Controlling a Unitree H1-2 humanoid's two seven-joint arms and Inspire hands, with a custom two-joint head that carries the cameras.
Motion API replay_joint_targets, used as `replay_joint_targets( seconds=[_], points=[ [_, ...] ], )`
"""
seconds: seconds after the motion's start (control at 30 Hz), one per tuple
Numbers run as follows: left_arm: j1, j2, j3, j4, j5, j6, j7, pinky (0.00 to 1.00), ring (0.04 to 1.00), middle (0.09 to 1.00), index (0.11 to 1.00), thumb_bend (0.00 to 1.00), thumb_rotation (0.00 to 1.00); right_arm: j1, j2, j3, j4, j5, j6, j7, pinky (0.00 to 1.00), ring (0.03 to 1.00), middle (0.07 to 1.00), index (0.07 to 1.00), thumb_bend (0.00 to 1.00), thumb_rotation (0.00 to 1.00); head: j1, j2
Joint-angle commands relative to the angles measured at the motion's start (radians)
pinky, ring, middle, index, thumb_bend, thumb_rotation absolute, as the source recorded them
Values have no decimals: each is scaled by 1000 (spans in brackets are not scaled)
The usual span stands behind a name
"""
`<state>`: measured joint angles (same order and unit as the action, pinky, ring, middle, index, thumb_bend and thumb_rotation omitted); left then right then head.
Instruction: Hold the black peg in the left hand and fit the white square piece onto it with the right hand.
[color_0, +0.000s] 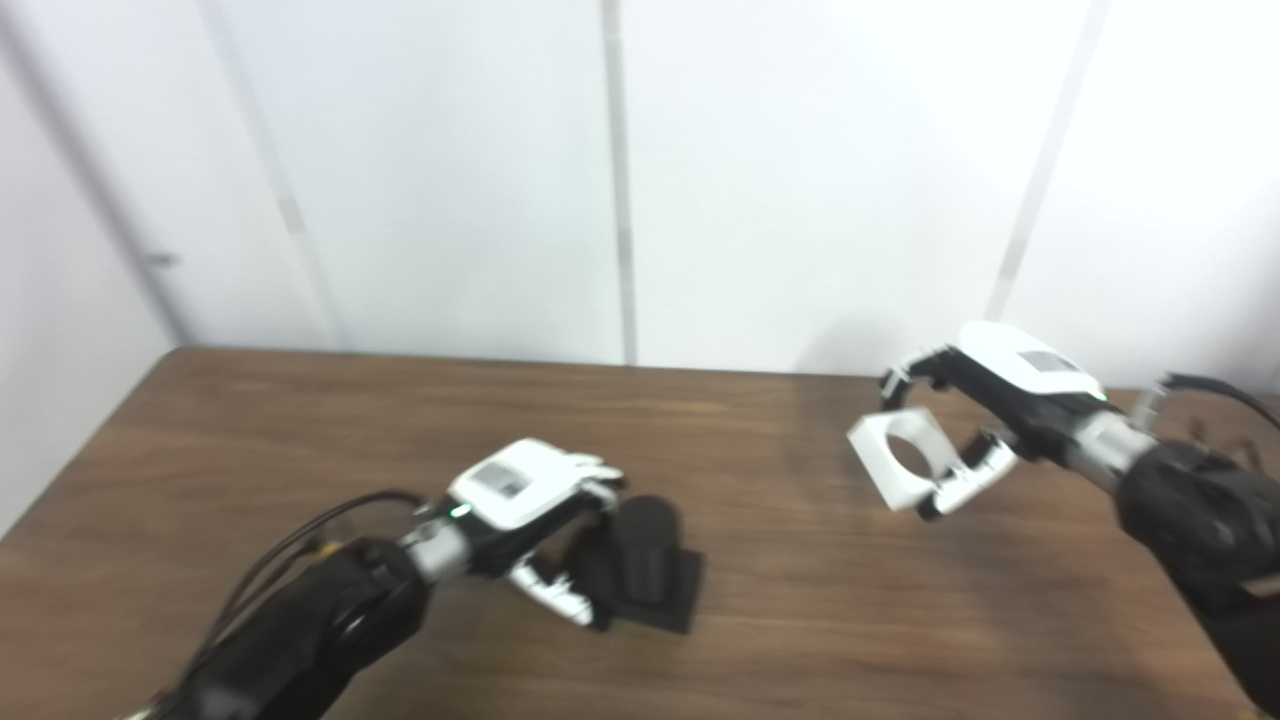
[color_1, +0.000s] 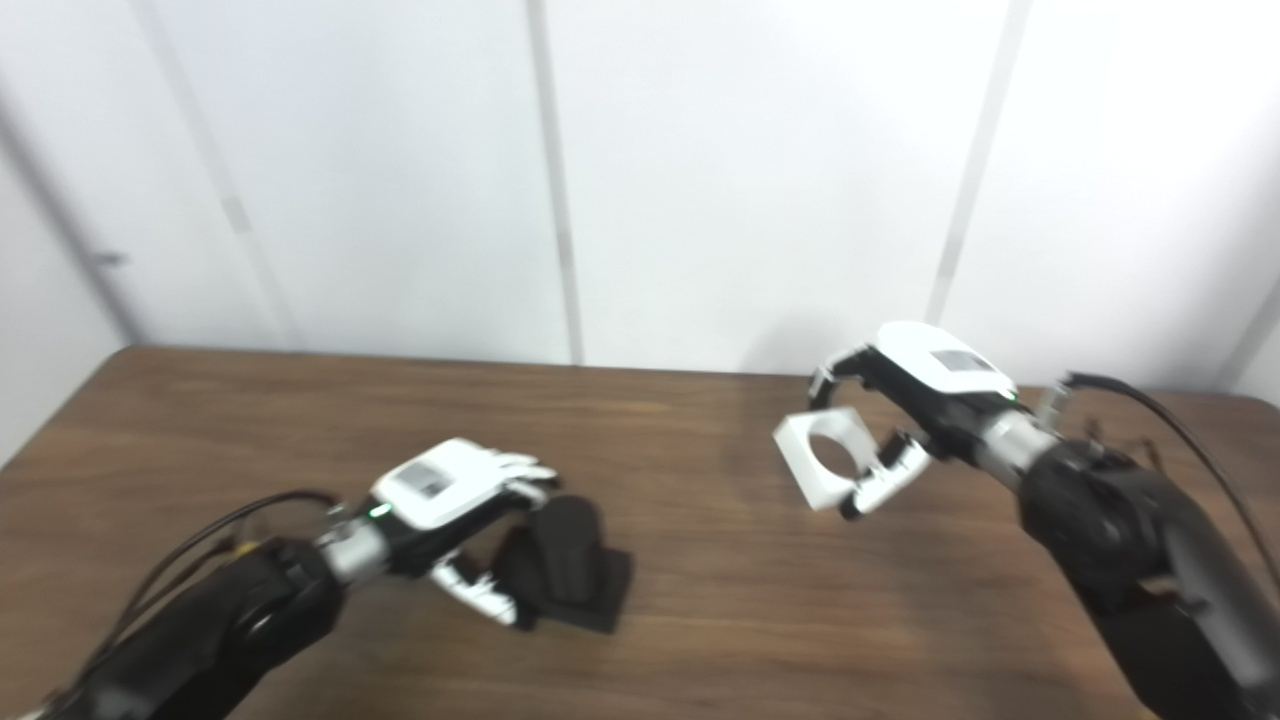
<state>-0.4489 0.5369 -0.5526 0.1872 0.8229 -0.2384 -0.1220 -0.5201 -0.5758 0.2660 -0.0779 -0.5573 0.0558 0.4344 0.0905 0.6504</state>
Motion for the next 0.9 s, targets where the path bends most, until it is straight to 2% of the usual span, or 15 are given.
replay_joint_targets(
  seconds=[0.0,0.17,0.5,0.7,0.87],
  points=[
    [39,-25,-70,48,83,29,-100,819,886,864,493,522,74,-55,-1,-11,-51,10,-46,-11,710,812,756,480,520,128,2,0],
    [32,-31,-77,51,81,41,-102,819,891,869,493,522,75,-59,27,3,-85,17,-67,11,707,811,755,480,521,129,2,1],
    [30,-33,-86,45,78,62,-115,832,906,884,494,522,76,-72,107,45,-143,2,-47,55,701,814,758,479,521,136,1,0],
    [30,-37,-90,43,82,66,-111,829,899,879,494,522,76,-68,152,51,-142,7,-57,56,741,819,760,479,521,133,3,2],
    [27,-39,-93,54,83,59,-98,818,891,876,494,522,76,-74,187,67,-127,3,-69,50,737,820,761,479,520,134,2,2]
  ],
)
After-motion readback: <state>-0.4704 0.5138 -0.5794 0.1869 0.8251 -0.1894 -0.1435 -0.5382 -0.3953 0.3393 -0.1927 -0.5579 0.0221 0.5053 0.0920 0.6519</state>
